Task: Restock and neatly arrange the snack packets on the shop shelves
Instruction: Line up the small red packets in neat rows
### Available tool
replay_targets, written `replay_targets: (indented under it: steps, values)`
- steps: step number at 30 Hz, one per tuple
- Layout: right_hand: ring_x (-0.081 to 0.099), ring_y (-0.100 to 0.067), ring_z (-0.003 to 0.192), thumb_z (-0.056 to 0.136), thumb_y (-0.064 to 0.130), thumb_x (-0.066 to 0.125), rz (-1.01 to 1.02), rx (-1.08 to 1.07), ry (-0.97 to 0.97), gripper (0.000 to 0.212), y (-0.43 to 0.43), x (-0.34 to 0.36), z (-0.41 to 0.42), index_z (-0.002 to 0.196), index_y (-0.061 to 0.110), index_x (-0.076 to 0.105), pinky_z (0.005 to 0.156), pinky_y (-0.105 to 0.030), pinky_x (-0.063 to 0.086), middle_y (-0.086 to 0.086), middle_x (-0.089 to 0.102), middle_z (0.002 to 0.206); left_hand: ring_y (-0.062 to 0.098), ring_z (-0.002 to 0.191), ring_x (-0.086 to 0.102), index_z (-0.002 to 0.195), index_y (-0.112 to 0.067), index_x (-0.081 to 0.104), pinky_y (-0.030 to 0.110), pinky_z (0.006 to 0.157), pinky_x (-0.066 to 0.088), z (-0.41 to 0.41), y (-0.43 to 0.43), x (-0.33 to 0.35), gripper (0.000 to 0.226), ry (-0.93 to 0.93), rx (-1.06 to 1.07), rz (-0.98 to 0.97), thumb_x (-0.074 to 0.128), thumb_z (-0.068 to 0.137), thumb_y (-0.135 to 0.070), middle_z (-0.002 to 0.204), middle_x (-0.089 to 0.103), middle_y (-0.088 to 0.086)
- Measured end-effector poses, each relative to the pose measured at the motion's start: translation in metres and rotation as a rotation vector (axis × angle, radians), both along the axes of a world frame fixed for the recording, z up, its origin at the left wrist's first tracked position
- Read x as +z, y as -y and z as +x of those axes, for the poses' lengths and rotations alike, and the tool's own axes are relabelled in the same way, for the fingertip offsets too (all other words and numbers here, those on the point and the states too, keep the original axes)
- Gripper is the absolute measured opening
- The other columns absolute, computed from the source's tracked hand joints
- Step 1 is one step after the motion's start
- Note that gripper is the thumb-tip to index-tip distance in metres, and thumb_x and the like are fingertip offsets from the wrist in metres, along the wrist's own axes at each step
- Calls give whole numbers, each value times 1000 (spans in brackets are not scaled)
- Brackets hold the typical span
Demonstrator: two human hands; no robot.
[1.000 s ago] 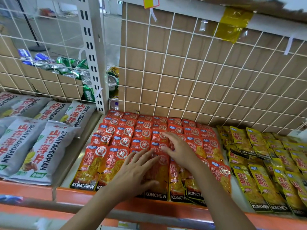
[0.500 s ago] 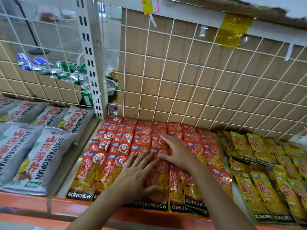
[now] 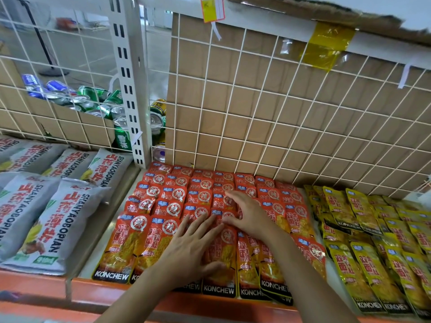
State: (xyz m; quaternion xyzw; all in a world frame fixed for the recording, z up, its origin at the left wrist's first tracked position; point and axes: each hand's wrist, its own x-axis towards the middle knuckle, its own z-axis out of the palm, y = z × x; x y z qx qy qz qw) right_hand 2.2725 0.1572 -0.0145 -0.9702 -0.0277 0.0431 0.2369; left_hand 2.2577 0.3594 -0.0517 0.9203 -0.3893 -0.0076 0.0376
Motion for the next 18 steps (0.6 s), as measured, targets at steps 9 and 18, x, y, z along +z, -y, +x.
replay_targets:
  steps: [9,18]
  values:
    - [20,-14,140,88,47,55,75,-39,41,70,4,7,10,146,24,24,112,-33,19,4,21,154,16,136,32,143,-29,32,39,108,12,-1,1,6,78,-30,1,-60,23,83,-78,147,37,-4]
    - [33,-18,135,92,46,48,13,-173,90,59,17,22,20,143,25,29,111,-38,29,0,34,149,9,140,5,146,-32,18,41,114,2,21,11,13,82,25,31,-192,-3,79,-76,152,13,-12]
